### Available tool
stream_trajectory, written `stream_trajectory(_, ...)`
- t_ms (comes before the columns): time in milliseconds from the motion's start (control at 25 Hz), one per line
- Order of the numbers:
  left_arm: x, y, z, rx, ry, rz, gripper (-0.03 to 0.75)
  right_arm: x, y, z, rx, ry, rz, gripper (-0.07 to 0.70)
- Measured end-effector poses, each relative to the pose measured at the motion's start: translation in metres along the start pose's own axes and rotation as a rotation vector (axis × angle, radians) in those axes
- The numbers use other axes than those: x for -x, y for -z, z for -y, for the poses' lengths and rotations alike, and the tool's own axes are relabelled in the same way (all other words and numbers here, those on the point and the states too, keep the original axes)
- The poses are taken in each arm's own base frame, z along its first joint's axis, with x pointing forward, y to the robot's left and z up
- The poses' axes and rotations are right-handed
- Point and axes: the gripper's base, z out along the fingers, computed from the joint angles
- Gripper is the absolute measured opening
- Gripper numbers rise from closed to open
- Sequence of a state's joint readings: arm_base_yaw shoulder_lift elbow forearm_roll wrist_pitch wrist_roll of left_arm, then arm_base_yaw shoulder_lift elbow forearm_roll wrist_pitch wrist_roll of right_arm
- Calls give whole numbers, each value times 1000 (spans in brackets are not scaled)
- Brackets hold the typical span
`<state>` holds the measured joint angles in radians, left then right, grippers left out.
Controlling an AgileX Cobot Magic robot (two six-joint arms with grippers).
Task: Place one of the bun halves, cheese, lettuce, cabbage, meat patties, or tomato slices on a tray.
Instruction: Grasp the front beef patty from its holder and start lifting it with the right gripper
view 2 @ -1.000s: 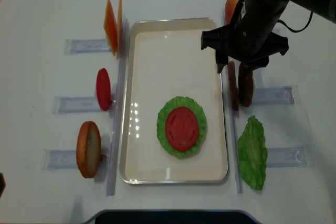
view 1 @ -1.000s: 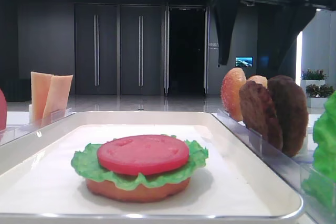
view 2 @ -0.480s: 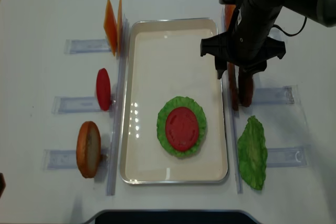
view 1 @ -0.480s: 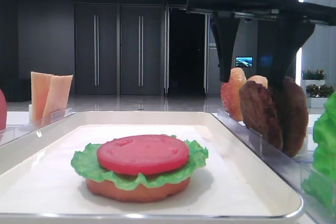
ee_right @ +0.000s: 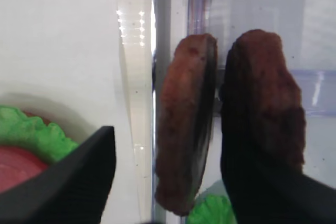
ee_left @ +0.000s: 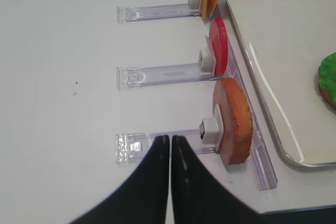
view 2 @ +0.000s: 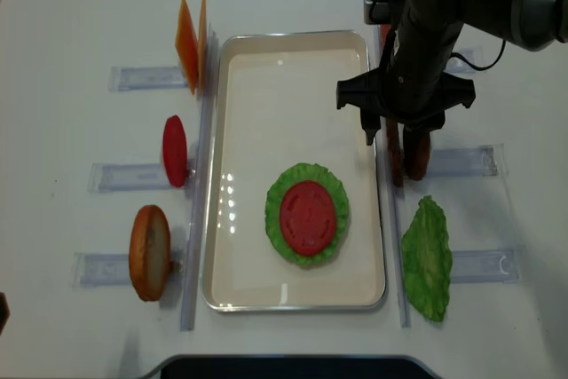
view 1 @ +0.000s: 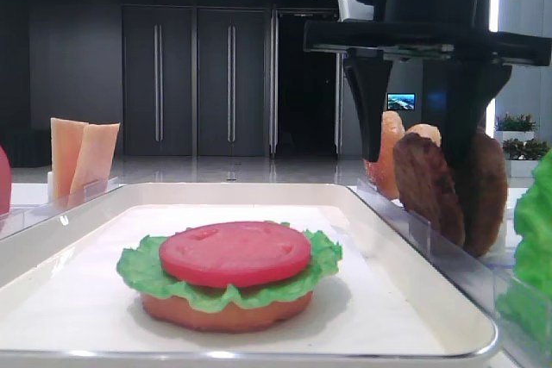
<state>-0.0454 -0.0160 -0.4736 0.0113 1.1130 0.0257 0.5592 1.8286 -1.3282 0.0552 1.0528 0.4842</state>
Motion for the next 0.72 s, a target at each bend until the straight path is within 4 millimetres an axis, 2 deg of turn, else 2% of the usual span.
stream_trajectory(160,0,0,0,0,0,0,0,1,-1,2,-27,18,11,387)
stream_trajectory(440,0,0,0,0,0,0,0,2,0,6,-69,43,24,197)
stream_trajectory(560,0,0,0,0,0,0,0,3,0,9,-99,57,24,149)
stream_trajectory(720,0,0,0,0,0,0,0,3,0,10,-120,67,24,144)
